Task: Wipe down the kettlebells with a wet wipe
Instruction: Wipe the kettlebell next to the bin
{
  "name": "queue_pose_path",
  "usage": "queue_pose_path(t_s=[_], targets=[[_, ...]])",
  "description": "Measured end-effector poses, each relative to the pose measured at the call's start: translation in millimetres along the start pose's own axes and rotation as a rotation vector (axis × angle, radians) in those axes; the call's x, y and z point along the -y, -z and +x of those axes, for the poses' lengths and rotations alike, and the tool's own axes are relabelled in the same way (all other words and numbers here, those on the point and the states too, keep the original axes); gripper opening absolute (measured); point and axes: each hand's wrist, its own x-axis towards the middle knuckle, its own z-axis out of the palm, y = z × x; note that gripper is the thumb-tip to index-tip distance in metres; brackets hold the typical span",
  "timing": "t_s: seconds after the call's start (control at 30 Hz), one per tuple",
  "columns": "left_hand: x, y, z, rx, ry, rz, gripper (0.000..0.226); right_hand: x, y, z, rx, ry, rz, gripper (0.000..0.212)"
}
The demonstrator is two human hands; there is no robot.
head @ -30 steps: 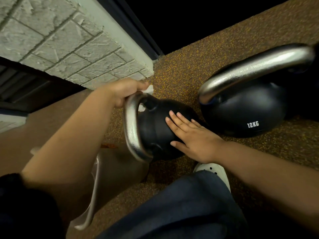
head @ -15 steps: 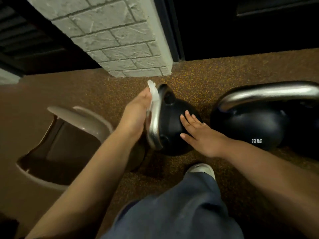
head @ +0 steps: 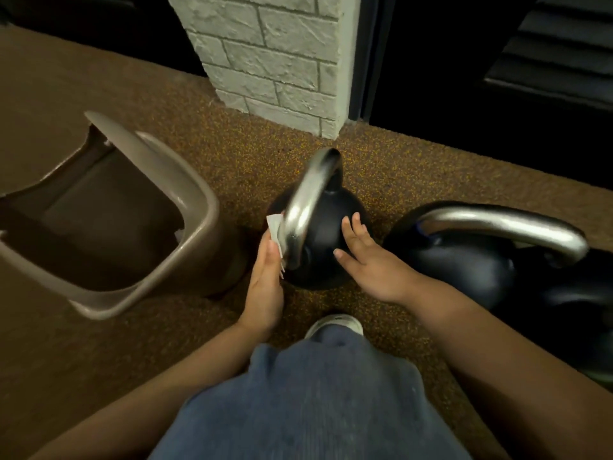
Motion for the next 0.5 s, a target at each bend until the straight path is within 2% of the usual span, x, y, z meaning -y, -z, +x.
queue_pose_path(t_s=[0.07, 0.17, 0.23, 0.33, 0.43, 0.5], targets=[[4, -2, -1, -0.026, 0.022, -0.004, 0.031, 0, 1, -1, 0.0, -0.001, 0.001, 0.064], [3, -3, 2, -0.119, 0.136, 0.141, 0.046, 0, 3, -2, 0.007, 0.003, 0.012, 0.064], [3, -1, 8, -0.157, 0.194, 0.138, 0.052, 0, 2, -1, 0.007, 0.01, 0.018, 0.064], [1, -2, 9, -0.186, 0.189, 0.149, 0.053, -2, 1, -1, 0.002, 0.019, 0.033, 0.063], [-4, -7, 0, -0.207, 0.115, 0.152, 0.04, -5, -1, -1, -0.002, 0.032, 0.045, 0.064], [-10, -11, 0, -0.177, 0.073, 0.013, 0.029, -6, -2, -1, -0.005, 0.036, 0.049, 0.064]])
